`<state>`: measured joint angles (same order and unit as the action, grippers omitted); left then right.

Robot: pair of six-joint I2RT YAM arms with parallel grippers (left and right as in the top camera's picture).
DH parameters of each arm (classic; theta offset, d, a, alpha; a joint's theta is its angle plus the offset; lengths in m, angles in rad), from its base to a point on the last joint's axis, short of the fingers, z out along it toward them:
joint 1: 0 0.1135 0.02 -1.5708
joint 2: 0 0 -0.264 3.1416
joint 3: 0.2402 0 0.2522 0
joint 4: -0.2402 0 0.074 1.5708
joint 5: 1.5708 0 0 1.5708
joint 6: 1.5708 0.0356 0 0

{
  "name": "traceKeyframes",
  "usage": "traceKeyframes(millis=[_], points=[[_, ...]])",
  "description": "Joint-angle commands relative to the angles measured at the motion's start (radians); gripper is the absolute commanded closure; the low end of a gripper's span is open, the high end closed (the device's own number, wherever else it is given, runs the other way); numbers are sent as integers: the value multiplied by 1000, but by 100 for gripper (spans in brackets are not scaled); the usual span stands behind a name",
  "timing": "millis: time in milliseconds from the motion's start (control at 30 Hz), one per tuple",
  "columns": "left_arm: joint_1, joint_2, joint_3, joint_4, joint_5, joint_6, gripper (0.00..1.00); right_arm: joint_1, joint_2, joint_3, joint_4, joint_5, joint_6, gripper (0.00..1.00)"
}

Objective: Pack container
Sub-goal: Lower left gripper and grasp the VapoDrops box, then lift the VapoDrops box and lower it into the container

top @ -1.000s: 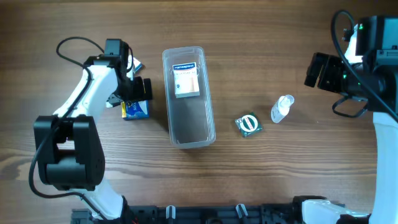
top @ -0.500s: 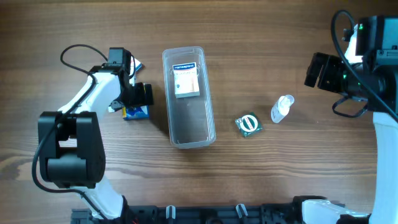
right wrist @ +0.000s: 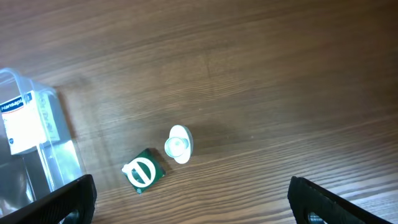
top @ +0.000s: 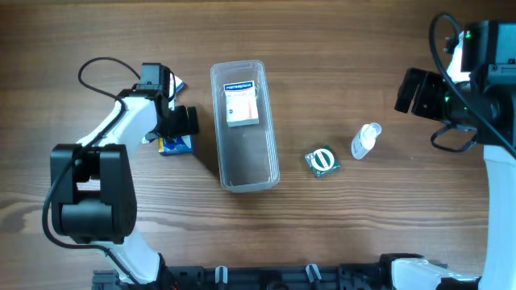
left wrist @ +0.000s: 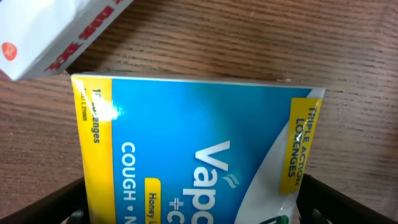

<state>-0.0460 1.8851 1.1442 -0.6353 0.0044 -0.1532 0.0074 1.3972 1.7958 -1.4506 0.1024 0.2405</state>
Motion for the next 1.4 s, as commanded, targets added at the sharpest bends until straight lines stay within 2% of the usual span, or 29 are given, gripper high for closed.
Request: traceKeyframes(millis=[0, 267, 333, 767, 1133, 1200, 1233, 1367], points=[[0, 12, -13, 9, -14, 62, 0, -3, 7, 8, 2, 18, -5, 0], [0, 14, -13, 31, -26, 71, 1, -3, 7, 8, 2, 18, -5, 0], [0, 14, -13, 37, -25, 71, 4, -3, 7, 8, 2, 18, -5, 0], [0, 58, -13, 57, -41, 90, 3, -3, 7, 8, 2, 18, -5, 0], [0, 58, -13, 34, -66, 90, 15, -3, 7, 8, 2, 18, -5, 0], [0, 53, -13, 33, -66, 90, 27, -3, 7, 8, 2, 18, -5, 0], [0, 49, -13, 32, -66, 90, 28, -3, 7, 8, 2, 18, -5, 0], [0, 15, -11, 26, -66, 89, 28, -3, 7, 8, 2, 18, -5, 0]])
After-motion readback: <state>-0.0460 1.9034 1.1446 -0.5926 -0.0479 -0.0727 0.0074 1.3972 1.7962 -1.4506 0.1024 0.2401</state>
